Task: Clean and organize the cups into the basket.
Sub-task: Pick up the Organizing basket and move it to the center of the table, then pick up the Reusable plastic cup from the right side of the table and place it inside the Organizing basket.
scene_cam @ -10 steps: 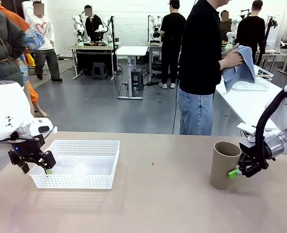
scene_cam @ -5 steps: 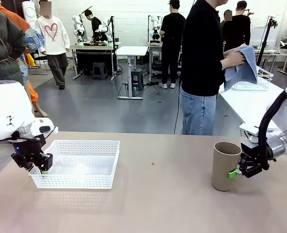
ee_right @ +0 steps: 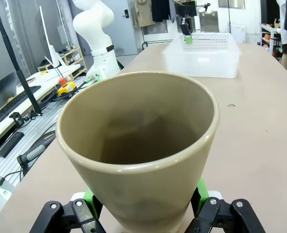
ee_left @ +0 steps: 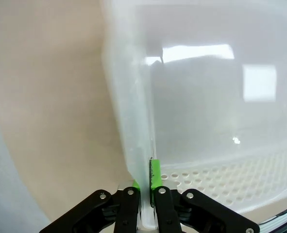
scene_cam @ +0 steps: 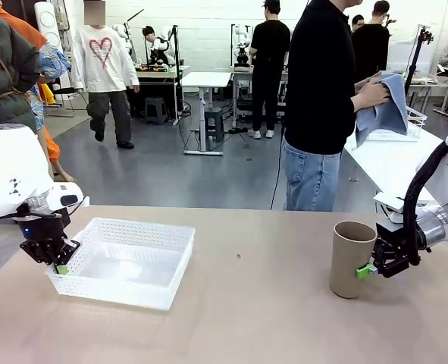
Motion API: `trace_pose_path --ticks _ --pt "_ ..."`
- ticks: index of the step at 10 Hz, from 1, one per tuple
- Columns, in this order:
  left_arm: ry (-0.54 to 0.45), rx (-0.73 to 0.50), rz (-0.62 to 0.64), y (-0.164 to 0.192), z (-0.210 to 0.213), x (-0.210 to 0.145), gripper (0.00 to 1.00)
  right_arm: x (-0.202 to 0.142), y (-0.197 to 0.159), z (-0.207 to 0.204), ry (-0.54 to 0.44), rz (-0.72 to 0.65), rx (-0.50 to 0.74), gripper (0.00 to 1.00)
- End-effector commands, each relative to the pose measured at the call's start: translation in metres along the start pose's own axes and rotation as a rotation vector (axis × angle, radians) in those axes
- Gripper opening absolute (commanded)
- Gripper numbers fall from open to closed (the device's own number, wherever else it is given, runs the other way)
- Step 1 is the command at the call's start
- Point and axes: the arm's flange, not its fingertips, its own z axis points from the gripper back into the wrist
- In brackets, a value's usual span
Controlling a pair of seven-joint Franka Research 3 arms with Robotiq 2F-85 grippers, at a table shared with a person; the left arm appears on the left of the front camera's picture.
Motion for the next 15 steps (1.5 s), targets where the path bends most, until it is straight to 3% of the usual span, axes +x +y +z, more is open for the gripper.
trace_pose_path --ticks 1,3,4,5,9,12,15 --pt "0.005 -0.003 0.02 -0.001 0.002 0.0 0.0 0.001 0.0 0.001 -0.014 0.023 -0.016 0.0" --pt "-0.022 0.005 0.037 -0.003 0.0 0.001 0.0 0.001 0.007 0.005 -0.021 0.033 -0.034 0.0" --pt "-0.012 0.011 0.072 -0.006 0.002 0.002 0.0 0.006 0.013 0.007 -0.018 0.037 -0.067 0.25" --pt "-0.014 0.009 0.098 -0.013 0.005 0.003 0.0 0.018 0.023 0.009 -0.024 0.018 -0.093 0.74" --pt "-0.052 0.072 0.174 -0.081 0.013 0.011 0.0 0.095 0.087 0.024 -0.036 0.037 -0.236 0.74" --pt "-0.066 0.121 0.069 -0.135 0.014 0.01 0.0 0.142 0.121 0.035 -0.044 0.066 -0.314 0.74" --pt "-0.114 0.145 0.015 -0.206 0.031 0.015 0.0 0.158 0.126 0.048 -0.074 0.033 -0.354 0.74"
